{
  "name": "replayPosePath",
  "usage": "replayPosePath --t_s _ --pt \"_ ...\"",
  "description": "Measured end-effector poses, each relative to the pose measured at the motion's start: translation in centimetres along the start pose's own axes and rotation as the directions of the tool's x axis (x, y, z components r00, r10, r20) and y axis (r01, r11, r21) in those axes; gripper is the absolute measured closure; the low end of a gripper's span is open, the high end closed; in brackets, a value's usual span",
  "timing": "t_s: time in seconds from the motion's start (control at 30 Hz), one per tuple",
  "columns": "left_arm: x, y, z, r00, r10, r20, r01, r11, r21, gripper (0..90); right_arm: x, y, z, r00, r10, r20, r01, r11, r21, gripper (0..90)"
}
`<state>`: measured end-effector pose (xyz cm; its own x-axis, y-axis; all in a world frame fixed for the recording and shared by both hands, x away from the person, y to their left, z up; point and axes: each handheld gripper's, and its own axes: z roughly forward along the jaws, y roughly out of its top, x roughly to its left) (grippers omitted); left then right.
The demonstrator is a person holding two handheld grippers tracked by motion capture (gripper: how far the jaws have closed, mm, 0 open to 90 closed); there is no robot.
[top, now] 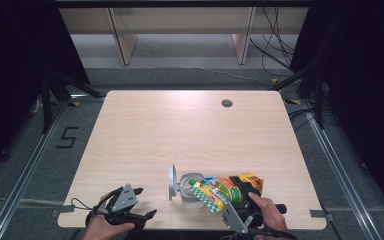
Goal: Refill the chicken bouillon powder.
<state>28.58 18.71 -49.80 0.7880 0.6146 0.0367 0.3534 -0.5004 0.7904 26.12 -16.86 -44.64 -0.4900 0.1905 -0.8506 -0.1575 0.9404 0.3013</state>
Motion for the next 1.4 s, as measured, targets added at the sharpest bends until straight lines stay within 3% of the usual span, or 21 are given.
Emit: replayPosePath --t_s 0.03,0.07,0.1,0.23,0.27,0.3,0.33,0.37,0.4,0.43,0.6,0.67,0.7,0.83,0.87,0.9,0.97,1.2,1.23,1.27,1.4 --pt "0.0 0.0 0.0 1.0000 0.000 0.002 0.000 1.0000 0.004 17.3 0.2 0.1 -0.1 0.9997 0.024 -0.004 -0.024 1.000 0.005 54.2" --pt "0.0 0.0 0.0 1.0000 -0.002 0.002 0.002 1.0000 0.003 17.4 -0.1 0.2 0.1 0.9995 -0.032 0.009 0.032 0.999 -0.007 54.2" --pt "-0.1 0.0 0.0 1.0000 -0.003 0.003 0.003 1.0000 0.003 17.4 0.1 0.1 0.0 0.9998 -0.011 0.013 0.011 1.000 0.006 54.2" --pt "0.0 0.0 0.1 1.0000 -0.002 -0.001 0.002 1.0000 -0.003 17.4 0.3 0.2 0.1 0.9990 -0.038 0.022 0.038 0.999 0.009 54.2" --pt "0.0 0.0 0.1 1.0000 -0.001 0.004 0.001 1.0000 -0.004 17.4 0.1 0.4 0.1 0.9960 -0.084 0.032 0.083 0.996 0.012 54.2" --pt "-0.1 0.0 0.1 1.0000 -0.009 0.004 0.009 0.9999 -0.011 17.4 0.4 0.3 0.0 0.9986 -0.045 0.028 0.044 0.999 0.017 54.2" --pt "0.1 0.0 0.1 0.9999 0.011 -0.006 -0.011 0.9999 0.005 17.4 0.3 0.3 0.1 0.9980 -0.056 0.031 0.055 0.998 0.017 54.3" --pt "0.0 0.0 0.1 1.0000 0.001 -0.003 -0.001 1.0000 0.003 17.4 0.3 0.4 0.0 0.9972 -0.067 0.034 0.066 0.998 0.023 54.3" --pt "0.0 0.0 0.1 1.0000 0.001 -0.005 -0.001 1.0000 -0.002 17.4 0.0 0.5 0.0 0.9917 -0.121 0.044 0.120 0.993 0.022 54.2" --pt "0.0 0.0 0.1 1.0000 0.004 -0.009 -0.004 1.0000 0.007 17.4 0.4 0.4 0.0 0.9963 -0.076 0.040 0.075 0.997 0.034 54.3" --pt "0.0 -0.1 0.1 1.0000 0.000 0.000 0.000 1.0000 -0.003 17.4 0.3 0.4 0.0 0.9923 -0.110 0.057 0.108 0.993 0.046 54.2" --pt "0.0 -0.1 0.1 1.0000 -0.005 0.002 0.005 1.0000 -0.007 17.4 -0.1 0.6 0.0 0.9803 -0.186 0.066 0.183 0.982 0.047 54.3" --pt "0.0 -0.1 0.2 1.0000 -0.008 0.006 0.008 0.9999 -0.007 17.4 0.3 0.5 0.0 0.9890 -0.134 0.063 0.131 0.990 0.055 54.3" --pt "0.0 -0.1 0.1 1.0000 -0.008 0.005 0.008 1.0000 -0.004 17.4 0.3 0.7 -0.1 0.9792 -0.186 0.080 0.181 0.981 0.064 54.5" --pt "0.0 -0.1 0.1 1.0000 -0.002 -0.001 0.002 1.0000 -0.001 17.4 -0.1 0.8 0.0 0.9614 -0.260 0.089 0.256 0.965 0.057 54.5" --pt "0.0 0.0 0.1 1.0000 -0.005 0.002 0.005 1.0000 -0.006 17.4 0.2 0.8 -0.1 0.9719 -0.219 0.085 0.214 0.974 0.068 54.6" --pt "-0.1 0.0 0.1 1.0000 -0.006 0.002 0.006 1.0000 -0.004 17.4 0.3 0.8 0.1 0.9713 -0.222 0.087 0.217 0.974 0.058 54.6" --pt "0.0 0.0 0.1 1.0000 0.006 -0.006 -0.006 1.0000 0.003 17.4 0.2 1.1 0.0 0.9548 -0.283 0.090 0.275 0.957 0.091 54.6" --pt "0.0 0.0 0.1 1.0000 -0.001 -0.001 0.001 1.0000 0.001 17.4 -0.1 1.2 -0.1 0.9418 -0.323 0.093 0.315 0.945 0.088 54.6" --pt "0.0 0.0 0.0 1.0000 0.001 0.005 -0.001 1.0000 0.008 17.4 -0.2 1.3 -0.1 0.9349 -0.341 0.098 0.333 0.939 0.088 54.6" --pt "0.0 -0.1 0.1 0.9998 -0.019 -0.004 0.019 0.9998 -0.006 17.5 0.0 1.1 -0.2 0.9406 -0.325 0.097 0.315 0.943 0.112 54.6"
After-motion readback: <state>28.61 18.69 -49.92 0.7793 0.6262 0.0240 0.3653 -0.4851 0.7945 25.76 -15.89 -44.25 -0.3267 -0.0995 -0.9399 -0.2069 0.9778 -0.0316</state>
